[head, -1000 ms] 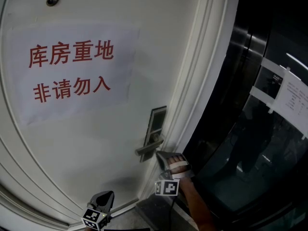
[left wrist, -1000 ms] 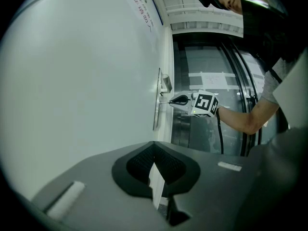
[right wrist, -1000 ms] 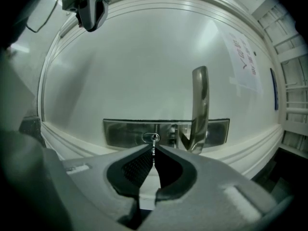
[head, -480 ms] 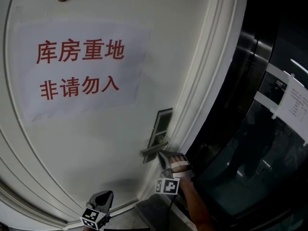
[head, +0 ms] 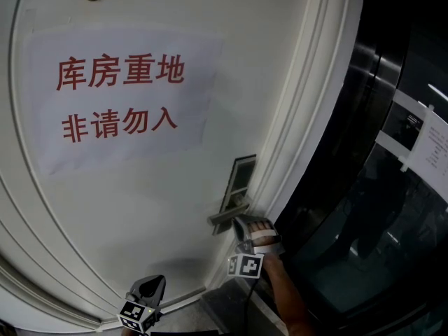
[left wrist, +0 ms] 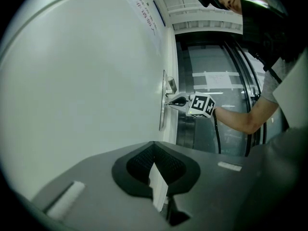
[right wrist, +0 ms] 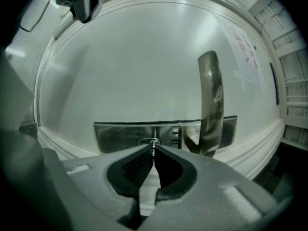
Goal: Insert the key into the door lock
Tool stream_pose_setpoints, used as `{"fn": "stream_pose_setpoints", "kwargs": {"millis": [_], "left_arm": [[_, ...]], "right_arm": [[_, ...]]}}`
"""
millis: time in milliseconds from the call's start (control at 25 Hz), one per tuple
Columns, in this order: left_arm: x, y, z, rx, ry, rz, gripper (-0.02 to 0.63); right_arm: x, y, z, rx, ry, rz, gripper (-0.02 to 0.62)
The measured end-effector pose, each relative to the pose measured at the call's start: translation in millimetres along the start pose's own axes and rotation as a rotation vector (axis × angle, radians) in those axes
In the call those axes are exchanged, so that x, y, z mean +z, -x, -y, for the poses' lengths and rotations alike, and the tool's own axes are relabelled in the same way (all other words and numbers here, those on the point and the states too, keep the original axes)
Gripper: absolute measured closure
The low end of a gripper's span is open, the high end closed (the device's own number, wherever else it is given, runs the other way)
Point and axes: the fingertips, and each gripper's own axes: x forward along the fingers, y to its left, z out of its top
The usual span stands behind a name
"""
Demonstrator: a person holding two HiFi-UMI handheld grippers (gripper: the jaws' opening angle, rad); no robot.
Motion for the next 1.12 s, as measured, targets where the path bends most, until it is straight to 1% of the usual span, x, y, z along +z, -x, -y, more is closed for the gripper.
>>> {"fn": "stream_pose_setpoints", "kwargs": {"millis": [120, 280, 400, 480, 600, 680, 800, 880, 1120], "left_arm": [[1, 2, 1, 0.005, 0.002, 0.001, 0.604], [2, 5, 4, 0.006, -0.001, 0.0, 0.604], [2, 9, 2, 0.014, -0.003, 0.0, 0.604], [2, 10, 2, 0.016, -0.004, 0.0, 0.604], [2, 13, 3, 0.015, -0.002, 0.0, 0.604], [2, 13, 4, 0.012, -0.001, 0.002, 0.604], [3, 15, 6, 0.009, 0.0, 0.004, 0.604], [3, 16, 6, 0.006, 0.0, 0.003, 0.604], [1, 20, 10, 0.001, -0.002, -0.006, 0.604]], "right_arm": [[0, 0, -2, -0.007, -0.018, 0.008, 0.583], [-1, 1, -2, -0.024, 0.001, 0.008, 0.583], [0, 1, -3, 0.0, -0.03, 0.023, 0.573], [0, 2, -2, 0.01, -0.051, 0.035, 0.515], [1, 5, -2, 0.01, -0.067, 0.054, 0.454], [2, 7, -4, 0.023, -0.083, 0.064, 0.392], [4, 10, -5, 0.031, -0.098, 0.076, 0.337], [5, 12, -4, 0.026, -0.099, 0.079, 0.327], [7, 27, 1, 0.007, -0.139, 0.071, 0.325]]}}
